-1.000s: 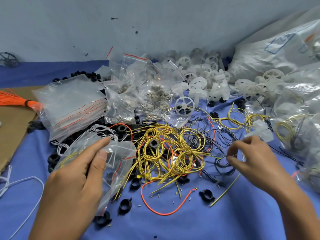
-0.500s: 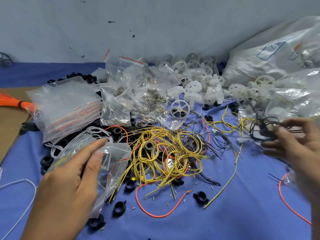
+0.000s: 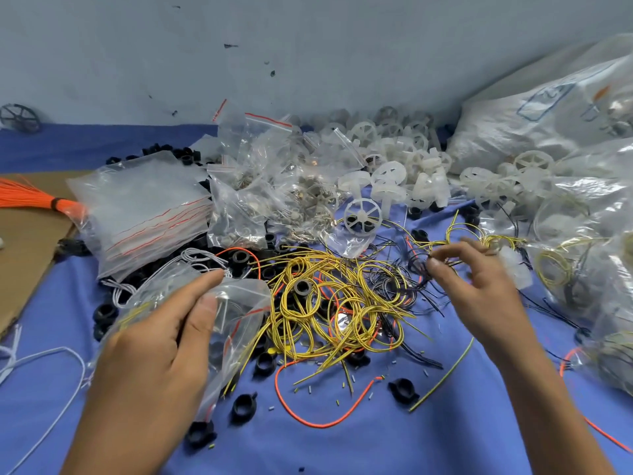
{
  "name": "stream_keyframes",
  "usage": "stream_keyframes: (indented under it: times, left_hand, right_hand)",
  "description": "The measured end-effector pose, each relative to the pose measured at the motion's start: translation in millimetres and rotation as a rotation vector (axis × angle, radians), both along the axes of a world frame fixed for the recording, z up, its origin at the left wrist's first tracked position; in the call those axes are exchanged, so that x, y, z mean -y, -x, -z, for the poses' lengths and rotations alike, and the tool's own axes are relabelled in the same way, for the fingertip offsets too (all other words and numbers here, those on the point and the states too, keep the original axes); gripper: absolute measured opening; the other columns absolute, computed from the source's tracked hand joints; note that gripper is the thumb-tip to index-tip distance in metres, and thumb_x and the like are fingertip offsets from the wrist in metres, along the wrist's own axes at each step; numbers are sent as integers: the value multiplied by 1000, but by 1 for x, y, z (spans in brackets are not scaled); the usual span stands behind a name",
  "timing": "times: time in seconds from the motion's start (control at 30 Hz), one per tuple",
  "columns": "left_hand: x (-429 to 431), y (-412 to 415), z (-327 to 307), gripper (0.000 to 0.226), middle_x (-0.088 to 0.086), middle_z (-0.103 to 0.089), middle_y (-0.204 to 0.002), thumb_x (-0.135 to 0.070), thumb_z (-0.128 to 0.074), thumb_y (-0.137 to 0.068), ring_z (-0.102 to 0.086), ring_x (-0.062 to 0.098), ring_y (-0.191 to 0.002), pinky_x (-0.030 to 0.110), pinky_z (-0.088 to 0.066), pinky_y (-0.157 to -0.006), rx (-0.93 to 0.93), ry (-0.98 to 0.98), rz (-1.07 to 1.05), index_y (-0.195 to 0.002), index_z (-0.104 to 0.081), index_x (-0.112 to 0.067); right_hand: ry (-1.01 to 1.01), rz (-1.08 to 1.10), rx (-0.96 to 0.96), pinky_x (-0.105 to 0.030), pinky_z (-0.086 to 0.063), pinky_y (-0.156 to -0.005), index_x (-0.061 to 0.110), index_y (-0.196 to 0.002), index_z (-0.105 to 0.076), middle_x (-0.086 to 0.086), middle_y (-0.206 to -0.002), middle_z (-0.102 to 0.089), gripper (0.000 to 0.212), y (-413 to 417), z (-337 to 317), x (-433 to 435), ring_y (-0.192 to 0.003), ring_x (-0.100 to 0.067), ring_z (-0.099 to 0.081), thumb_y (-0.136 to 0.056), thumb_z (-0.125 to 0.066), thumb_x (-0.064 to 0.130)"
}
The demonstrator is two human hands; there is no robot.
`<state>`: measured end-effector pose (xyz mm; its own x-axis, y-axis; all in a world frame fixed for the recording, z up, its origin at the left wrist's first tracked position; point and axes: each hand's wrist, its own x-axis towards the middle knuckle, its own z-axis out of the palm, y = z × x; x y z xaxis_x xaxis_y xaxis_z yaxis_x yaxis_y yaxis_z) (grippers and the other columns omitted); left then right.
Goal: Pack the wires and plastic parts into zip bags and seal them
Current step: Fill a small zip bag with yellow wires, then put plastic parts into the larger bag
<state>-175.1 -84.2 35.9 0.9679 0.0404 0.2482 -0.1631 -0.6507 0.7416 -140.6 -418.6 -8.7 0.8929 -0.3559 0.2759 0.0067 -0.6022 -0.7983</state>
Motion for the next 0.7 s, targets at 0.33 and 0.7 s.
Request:
stream_keyframes:
  times: [0.33,0.7]
  left_hand:
    - [0,-1,0,39,-4,-36,-42,-55,-42,-88,-35,9,-39,23,-27,-43,-29,26,10,-120,-64,-53]
    - [14,5,1,39,6,-72,-68,-34,-53,-92,-67,32,-62,35,-50,-48,97,-306,82,-126,-70,-27]
  right_hand:
    - [-477,-172,232,-21,-52,-63,25,-85,-70,4,-72,-65,8,12,-33,-9,-66,-16,-61,-90,-68,19]
    - [-135,-446,-57,-12,-40,-52,27,-79,-66,13,-56,-61,7,60,-10,-164,-47,-3,-54,-78,-66,33]
